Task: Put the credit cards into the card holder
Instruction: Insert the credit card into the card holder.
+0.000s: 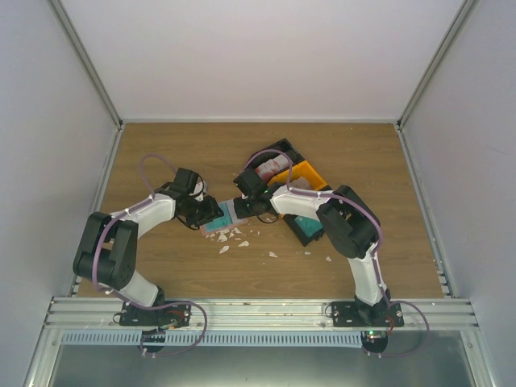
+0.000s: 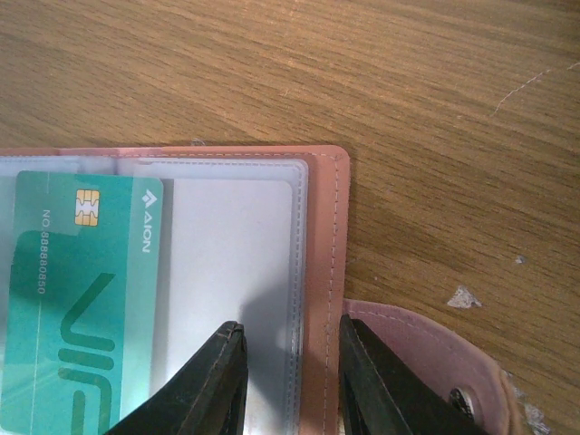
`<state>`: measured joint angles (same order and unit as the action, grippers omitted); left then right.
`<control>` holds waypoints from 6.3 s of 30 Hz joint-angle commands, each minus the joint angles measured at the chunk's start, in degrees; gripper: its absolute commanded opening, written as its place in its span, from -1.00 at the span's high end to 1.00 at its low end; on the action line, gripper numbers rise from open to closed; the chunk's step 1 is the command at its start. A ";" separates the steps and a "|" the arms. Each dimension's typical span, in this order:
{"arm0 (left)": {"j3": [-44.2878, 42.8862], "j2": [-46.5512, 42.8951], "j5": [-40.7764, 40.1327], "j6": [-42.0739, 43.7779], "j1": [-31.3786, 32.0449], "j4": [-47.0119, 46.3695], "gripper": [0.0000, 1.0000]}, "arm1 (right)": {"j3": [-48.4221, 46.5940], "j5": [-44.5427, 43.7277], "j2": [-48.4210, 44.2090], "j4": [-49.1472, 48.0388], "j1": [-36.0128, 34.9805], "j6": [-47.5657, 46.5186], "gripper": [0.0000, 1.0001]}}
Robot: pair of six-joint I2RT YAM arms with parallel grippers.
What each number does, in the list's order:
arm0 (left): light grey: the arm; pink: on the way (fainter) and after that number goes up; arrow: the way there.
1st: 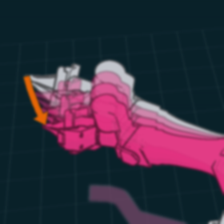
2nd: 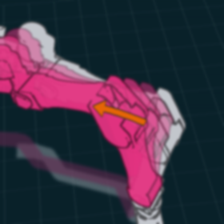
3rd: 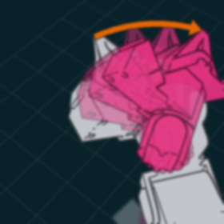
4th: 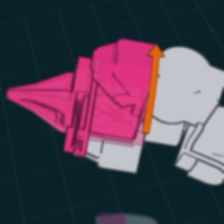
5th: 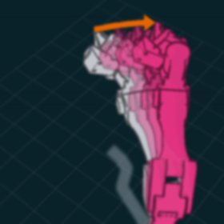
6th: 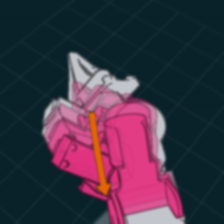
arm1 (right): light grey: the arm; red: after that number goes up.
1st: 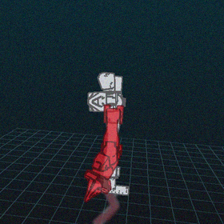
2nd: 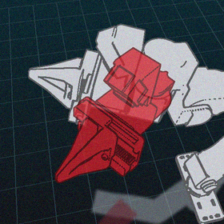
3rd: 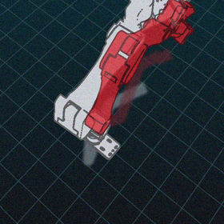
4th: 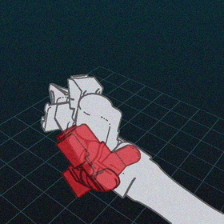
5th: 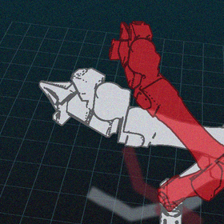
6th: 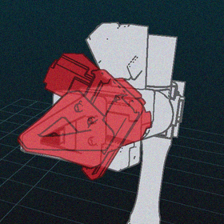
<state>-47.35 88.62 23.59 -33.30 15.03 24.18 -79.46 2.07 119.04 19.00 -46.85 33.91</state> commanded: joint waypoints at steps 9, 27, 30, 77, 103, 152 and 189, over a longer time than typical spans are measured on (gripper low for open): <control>-1.55 2.32 -3.67 -0.39 0.31 -2.29 -0.10 | 1.77 0.75 1.90 1.73 0.27 0.01 0.41; -1.23 5.36 0.92 -0.59 0.45 -5.08 0.15 | 2.21 0.91 1.72 1.53 0.28 0.19 0.41; -1.57 6.03 1.46 -0.02 0.52 -5.63 0.16 | 2.29 0.97 1.67 1.47 0.27 0.19 0.42; 2.91 -9.98 -7.06 2.44 -0.36 -2.17 -0.13 | -3.81 1.31 -1.73 1.44 -4.65 -4.79 0.23; 11.85 -4.92 8.83 2.43 -7.75 -15.53 0.20 | -6.28 -0.05 6.38 6.82 -4.74 -2.45 0.84; 10.14 -3.63 16.25 3.47 -7.83 -16.82 0.49 | -4.19 1.26 3.38 3.81 -3.89 -1.59 0.84; 2.95 2.09 20.85 2.97 -2.80 -19.10 0.21 | 7.65 -7.75 -14.68 -2.66 0.25 3.54 0.50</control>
<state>-41.56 89.21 42.96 -29.45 10.24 9.15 -74.28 -0.67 109.47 18.37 -47.86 35.38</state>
